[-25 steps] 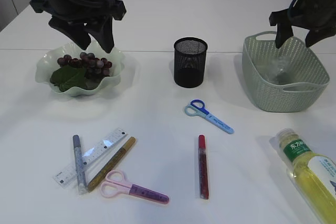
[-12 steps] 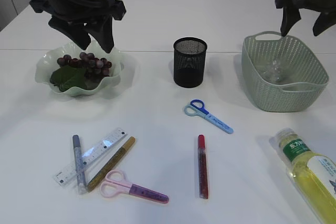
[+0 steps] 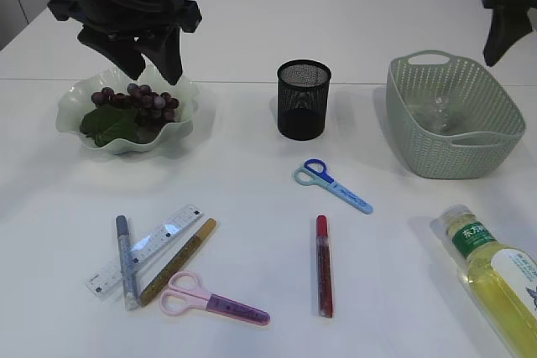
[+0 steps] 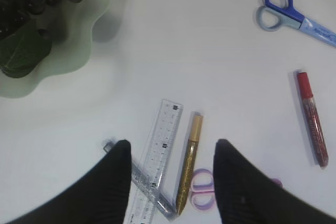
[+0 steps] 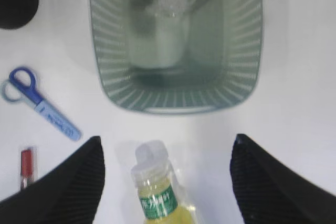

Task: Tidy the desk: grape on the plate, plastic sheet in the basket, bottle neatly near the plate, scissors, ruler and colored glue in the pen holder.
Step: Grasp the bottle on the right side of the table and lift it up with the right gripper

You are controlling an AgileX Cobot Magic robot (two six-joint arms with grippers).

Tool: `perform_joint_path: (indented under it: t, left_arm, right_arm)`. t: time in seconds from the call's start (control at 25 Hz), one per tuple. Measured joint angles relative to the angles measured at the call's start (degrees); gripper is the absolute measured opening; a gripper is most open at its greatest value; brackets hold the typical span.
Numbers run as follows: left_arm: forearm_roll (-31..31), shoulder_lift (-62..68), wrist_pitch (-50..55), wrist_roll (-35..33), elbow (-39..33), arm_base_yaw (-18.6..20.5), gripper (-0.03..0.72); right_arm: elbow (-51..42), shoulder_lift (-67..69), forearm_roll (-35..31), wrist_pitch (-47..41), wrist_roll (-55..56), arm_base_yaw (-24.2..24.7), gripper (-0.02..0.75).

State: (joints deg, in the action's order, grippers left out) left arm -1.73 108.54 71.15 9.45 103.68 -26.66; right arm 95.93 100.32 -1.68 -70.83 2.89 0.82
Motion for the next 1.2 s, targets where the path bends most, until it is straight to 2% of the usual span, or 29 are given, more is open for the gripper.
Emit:
perform_joint_path:
  t: [0.32, 0.68, 0.96, 1.2]
  left_arm:
    - [-0.1, 0.0, 0.0, 0.0, 0.0, 0.0, 0.372]
    - [-0.8, 0.0, 0.0, 0.0, 0.0, 0.0, 0.372]
    - [-0.8, 0.0, 0.0, -0.9, 0.0, 0.0, 0.372]
    - [-0.8, 0.0, 0.0, -1.2, 0.0, 0.0, 0.372]
  right_arm:
    - [-20.4, -19.1, -1.5, 0.0, -0.2, 0.0, 0.577]
    - [-40.1, -31.5, -3.6, 0.0, -4.0, -0.9, 0.578]
    - [-45.7, -32.0, -3.0, 0.1, -4.6, -5.3, 0.619]
    - [-47.4, -31.7, 1.7, 0.3, -5.3, -5.5, 0.619]
